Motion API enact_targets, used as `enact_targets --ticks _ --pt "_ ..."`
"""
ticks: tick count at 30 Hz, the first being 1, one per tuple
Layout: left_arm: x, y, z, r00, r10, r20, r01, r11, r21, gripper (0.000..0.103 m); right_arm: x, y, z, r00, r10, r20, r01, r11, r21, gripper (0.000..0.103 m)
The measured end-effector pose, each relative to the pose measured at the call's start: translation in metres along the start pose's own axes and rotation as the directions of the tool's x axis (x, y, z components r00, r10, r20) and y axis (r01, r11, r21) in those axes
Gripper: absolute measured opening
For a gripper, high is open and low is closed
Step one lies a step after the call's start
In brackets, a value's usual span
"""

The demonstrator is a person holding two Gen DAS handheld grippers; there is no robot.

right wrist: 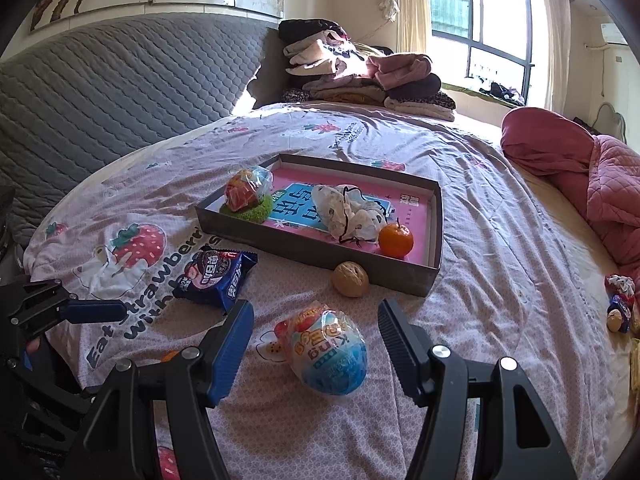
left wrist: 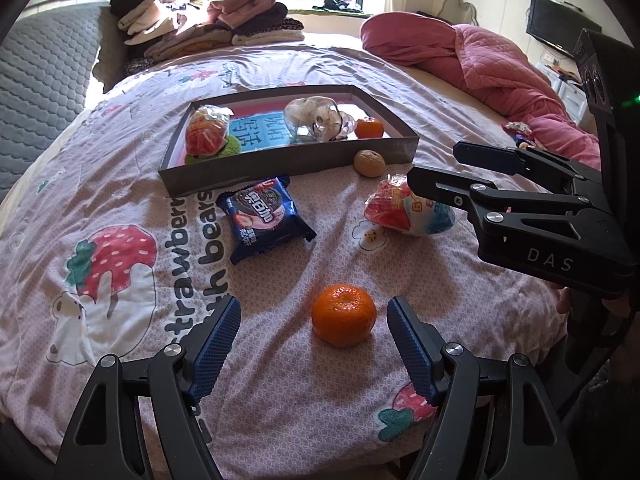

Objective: Organize objects
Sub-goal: 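Close left tool on the mandarin while right tool closes on the blue egg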

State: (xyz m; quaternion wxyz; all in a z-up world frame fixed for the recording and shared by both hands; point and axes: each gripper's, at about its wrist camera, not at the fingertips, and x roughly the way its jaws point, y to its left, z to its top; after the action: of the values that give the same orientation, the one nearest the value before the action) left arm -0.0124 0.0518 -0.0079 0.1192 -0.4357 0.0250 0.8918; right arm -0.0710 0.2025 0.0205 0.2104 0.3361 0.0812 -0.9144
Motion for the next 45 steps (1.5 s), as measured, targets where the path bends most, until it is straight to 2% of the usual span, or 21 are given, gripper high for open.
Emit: enact_targets --ticks 20,31,45 --pt "0.015 -0.003 -0.003 0.999 -0.012 -0.031 0.012 1.0 -0.001 0.077 0.016 -0.001 -0.009 0.999 0.003 -0.05 -0.004 1.0 -0.014 0.064" --pt "0.028 0.0 -0.003 0.999 -0.011 -0.036 0.01 1.0 -0.02 0.077 0.04 -0.004 -0.021 0.995 -0.027 -0.094 0.023 0.999 -0.043 0.064" --pt "0.038 0.001 -0.002 0.999 -0.019 -0.03 0.018 1.0 -0.02 0.076 0.057 0.005 -0.021 0.997 -0.011 -0.082 0.005 0.997 -0.074 0.064"
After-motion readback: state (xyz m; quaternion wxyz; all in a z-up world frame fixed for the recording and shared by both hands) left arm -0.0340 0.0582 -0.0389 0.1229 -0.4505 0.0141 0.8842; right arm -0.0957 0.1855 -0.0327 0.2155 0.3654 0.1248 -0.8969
